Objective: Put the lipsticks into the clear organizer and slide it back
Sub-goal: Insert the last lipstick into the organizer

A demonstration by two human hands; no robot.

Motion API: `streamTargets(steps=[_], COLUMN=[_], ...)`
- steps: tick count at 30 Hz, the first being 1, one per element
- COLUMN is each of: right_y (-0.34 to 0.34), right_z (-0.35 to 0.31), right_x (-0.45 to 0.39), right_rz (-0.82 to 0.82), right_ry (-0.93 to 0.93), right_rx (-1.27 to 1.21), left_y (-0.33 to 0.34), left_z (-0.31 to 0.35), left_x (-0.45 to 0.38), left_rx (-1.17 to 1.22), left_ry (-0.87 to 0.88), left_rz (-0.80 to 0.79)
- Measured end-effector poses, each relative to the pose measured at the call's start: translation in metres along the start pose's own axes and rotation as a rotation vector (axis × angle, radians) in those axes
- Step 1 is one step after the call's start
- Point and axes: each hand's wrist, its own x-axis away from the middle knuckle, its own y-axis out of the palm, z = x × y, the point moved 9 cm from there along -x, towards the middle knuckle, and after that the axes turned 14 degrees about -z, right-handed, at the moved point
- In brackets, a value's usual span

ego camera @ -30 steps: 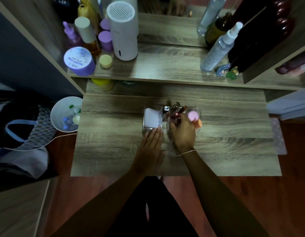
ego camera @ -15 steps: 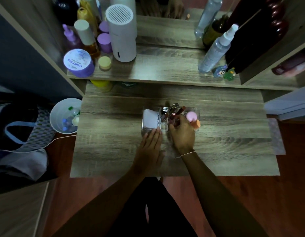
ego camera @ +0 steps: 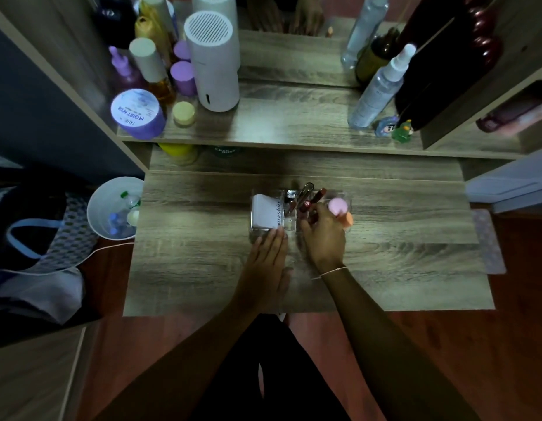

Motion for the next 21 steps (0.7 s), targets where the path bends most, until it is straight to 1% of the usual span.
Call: streamTargets(steps=[7, 12, 14, 17, 19, 21], right_y=[0.000, -0.002, -0.003, -0.010, -0.013, -0.010], right_z=[0.002, 0.015, 0.030, 0.058, 0.071, 0.086], right_x=[0.000, 0.023, 0.037, 0.060, 0.070, 0.074], right_rz=[0.008, 0.055, 0.081, 0.151, 0.185, 0.185], right_ry=[0.008, -0.023, -0.017, -0.007, -0.037, -0.016], right_rx=[-0.007, 0.001, 0.026, 0.061, 0.129, 0.222], left_y=[-0.003, -0.020, -0.025, -0.032, -0.034, -0.029], left_z=[0.000, -0.001, -0.013, -0.038, -0.053, -0.067], left_x=[-0.001, 0.006, 0.009, 0.009, 0.007, 0.007], left_rx=[-0.017, 0.119, 0.125, 0.086, 0.077, 0.129], left_ry=[0.004, 0.031, -0.020, -0.141, -0.191, -0.237], left_rz=[0.000, 0.102, 0.120, 0.123, 0.123, 0.111])
